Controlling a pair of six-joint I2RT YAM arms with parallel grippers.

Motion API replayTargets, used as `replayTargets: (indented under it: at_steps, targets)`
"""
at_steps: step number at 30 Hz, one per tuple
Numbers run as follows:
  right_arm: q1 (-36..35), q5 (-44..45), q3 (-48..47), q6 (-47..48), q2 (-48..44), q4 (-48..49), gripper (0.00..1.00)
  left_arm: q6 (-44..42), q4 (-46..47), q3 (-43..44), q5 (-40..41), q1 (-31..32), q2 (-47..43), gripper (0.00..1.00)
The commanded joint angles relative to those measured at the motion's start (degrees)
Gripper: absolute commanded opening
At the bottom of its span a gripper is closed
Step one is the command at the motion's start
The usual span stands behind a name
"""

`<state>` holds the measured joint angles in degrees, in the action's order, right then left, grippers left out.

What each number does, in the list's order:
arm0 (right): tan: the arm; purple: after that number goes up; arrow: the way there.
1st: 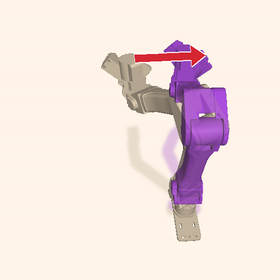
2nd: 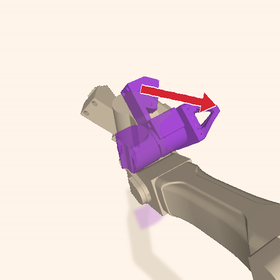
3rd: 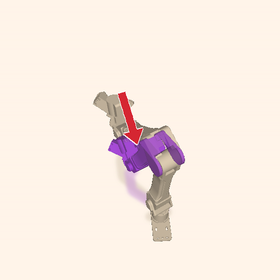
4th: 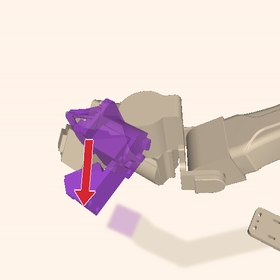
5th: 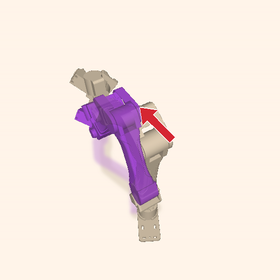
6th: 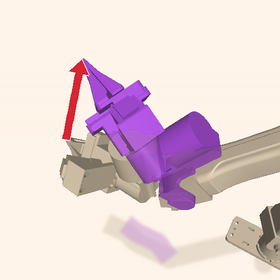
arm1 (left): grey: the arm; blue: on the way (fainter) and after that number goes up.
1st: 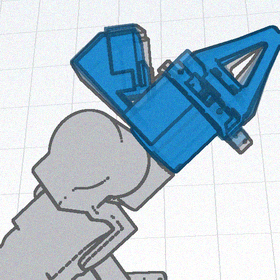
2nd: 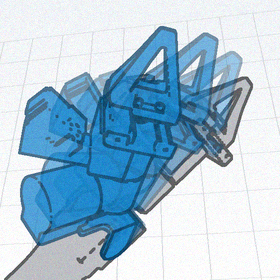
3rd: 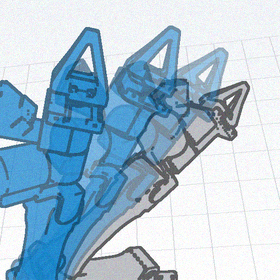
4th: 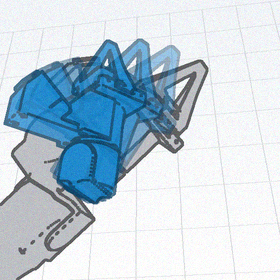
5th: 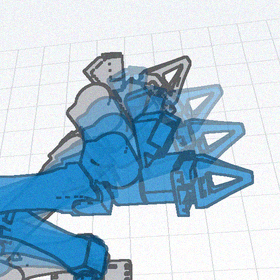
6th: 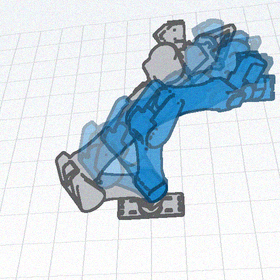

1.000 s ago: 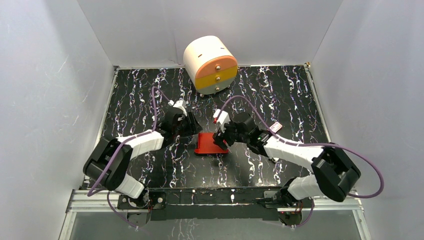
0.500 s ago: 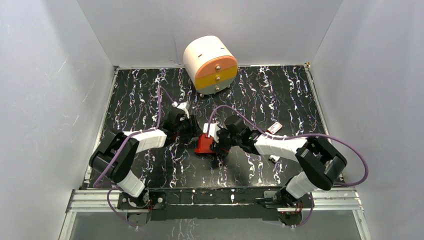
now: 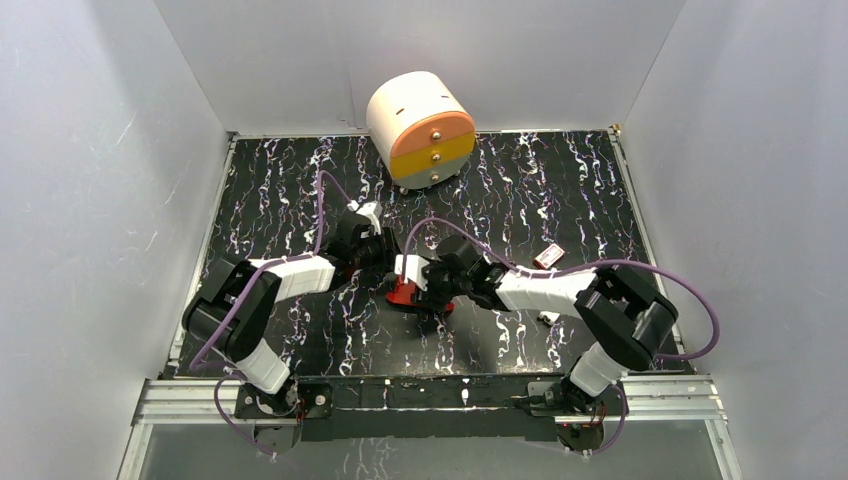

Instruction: Fold the paper box

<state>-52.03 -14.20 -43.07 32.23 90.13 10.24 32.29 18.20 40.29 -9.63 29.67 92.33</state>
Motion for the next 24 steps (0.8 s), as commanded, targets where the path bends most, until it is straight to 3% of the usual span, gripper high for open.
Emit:
replayTargets:
  at_steps: [1, 12, 24]
  targets:
    - [-2.85, 7.31, -1.5, 2.54, 4.21, -1.7, 0.63, -1.71, -2.19, 0.75, -1.84, -0.15, 1.69, 0.48]
    - [-5.85, 17.65, -4.48, 2.17, 11.52, -5.9, 0.58, -1.71, -2.37, 0.75, -4.16, -0.57, 3.98, 0.45]
    - [-8.39, 30.14, -3.83, 0.37, 12.88, -3.85, 0.31, -0.98, -2.35, 0.6, -7.63, -1.11, 5.91, 0.38]
